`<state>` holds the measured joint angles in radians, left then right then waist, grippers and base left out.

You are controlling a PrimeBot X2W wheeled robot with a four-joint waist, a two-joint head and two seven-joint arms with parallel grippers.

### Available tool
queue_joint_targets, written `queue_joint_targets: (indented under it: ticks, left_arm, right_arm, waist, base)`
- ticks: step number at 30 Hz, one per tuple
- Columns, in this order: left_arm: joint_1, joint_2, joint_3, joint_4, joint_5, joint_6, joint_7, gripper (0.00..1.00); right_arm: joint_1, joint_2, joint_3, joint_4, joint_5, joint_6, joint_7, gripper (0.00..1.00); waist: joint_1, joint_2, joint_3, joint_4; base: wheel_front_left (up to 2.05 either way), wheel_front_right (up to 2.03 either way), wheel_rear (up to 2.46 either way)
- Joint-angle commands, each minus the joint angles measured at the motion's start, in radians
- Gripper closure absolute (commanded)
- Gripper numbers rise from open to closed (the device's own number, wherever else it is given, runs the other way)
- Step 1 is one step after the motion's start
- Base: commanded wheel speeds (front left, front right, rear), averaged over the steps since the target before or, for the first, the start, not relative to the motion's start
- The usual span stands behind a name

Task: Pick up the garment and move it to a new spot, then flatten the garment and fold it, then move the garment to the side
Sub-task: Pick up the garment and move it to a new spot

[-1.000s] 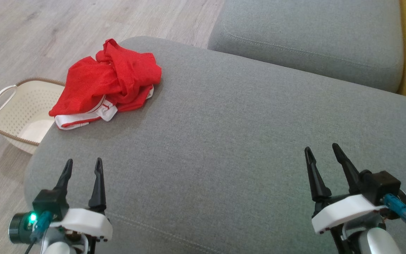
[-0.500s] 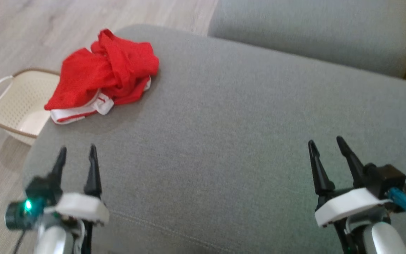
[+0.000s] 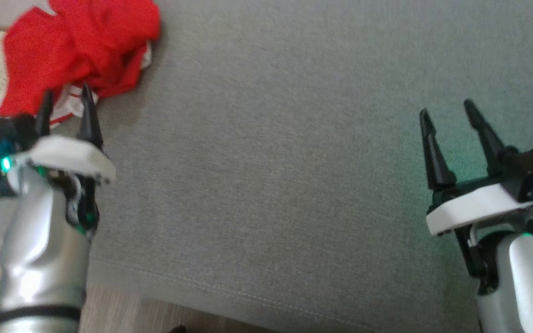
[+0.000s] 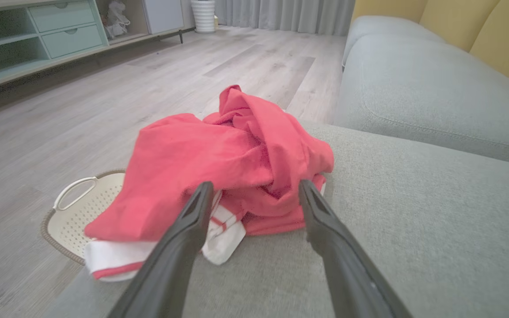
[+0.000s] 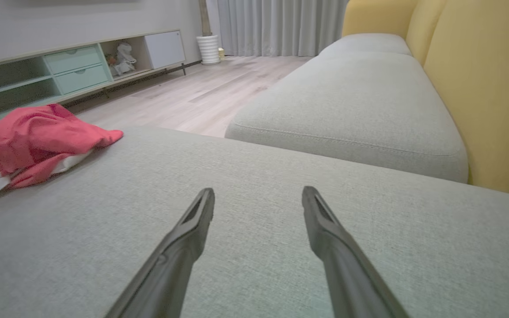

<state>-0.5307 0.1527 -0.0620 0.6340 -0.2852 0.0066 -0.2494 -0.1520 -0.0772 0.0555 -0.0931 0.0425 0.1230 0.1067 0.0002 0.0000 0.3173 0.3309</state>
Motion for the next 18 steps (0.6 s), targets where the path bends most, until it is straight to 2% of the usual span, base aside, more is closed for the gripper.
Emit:
queue_joint_targets:
  ticks: [1, 7, 12, 13, 14, 18]
  left_arm:
    - [-0.112, 0.056, 0.045, 0.044, 0.007, -0.015, -0.012, 0.00]
    - [-0.252, 0.080, 0.050, 0.203, 0.020, -0.041, -0.012, 0.00]
    - [-0.345, 0.094, 0.065, 0.355, 0.015, -0.040, -0.012, 0.00]
    - [-0.359, 0.097, 0.069, 0.366, 0.014, -0.042, -0.012, 0.62]
    - [-0.368, 0.101, 0.072, 0.371, 0.015, -0.044, -0.012, 1.00]
    - [-0.372, 0.114, 0.085, 0.329, 0.031, -0.037, -0.012, 1.00]
  right_arm:
    - [-0.052, -0.011, 0.030, -0.052, -0.009, 0.008, 0.005, 0.00]
    - [-0.083, -0.015, 0.039, -0.059, -0.009, 0.008, 0.007, 0.00]
    - [-0.100, -0.013, 0.041, -0.053, -0.007, 0.008, 0.002, 0.00]
    - [-0.101, -0.012, 0.040, -0.051, -0.007, 0.008, 0.000, 0.00]
    - [-0.103, -0.012, 0.038, -0.050, -0.007, 0.008, -0.001, 0.00]
    - [-0.105, -0.008, 0.026, -0.042, -0.008, 0.008, -0.008, 0.00]
  waist:
    - [-0.0002, 0.0000, 0.103, -0.059]
    - [-0.0002, 0.0000, 0.159, -0.085]
    - [-0.0002, 0.0000, 0.184, -0.096]
    - [-0.0002, 0.0000, 0.186, -0.097]
    - [-0.0002, 0.0000, 0.187, -0.097]
    - [-0.0002, 0.0000, 0.182, -0.092]
  base:
    - [0.00, 0.00, 0.00]
    - [0.00, 0.00, 0.00]
    - [0.00, 0.00, 0.00]
    - [0.00, 0.00, 0.00]
    - [0.00, 0.00, 0.00]
    - [0.00, 0.00, 0.00]
